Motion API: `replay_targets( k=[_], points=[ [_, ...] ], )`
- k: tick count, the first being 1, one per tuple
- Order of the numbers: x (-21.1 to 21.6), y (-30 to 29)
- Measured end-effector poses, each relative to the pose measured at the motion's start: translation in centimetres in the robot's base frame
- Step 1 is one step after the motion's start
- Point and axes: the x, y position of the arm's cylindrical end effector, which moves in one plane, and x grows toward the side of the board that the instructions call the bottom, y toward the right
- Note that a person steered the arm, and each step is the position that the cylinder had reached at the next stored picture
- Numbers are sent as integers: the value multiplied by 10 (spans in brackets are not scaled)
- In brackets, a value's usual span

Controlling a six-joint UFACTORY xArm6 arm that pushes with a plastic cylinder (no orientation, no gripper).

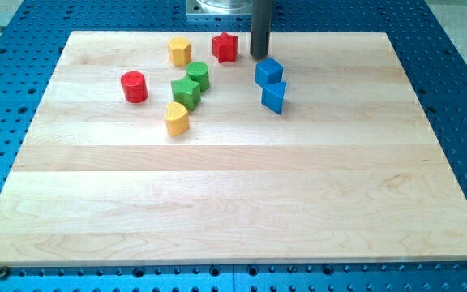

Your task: Place the red blocks at the top center of the board

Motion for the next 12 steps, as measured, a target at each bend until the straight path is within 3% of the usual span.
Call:
replay_targets(
  k=[1,4,5,6,8,9,10,11,12],
  points=[
    [39,-20],
    [33,-180],
    [-24,-195],
    [-44,-132],
    [79,-176],
    [32,-193],
    [35,-230],
    [91,-273],
    [113,-230]
  ],
)
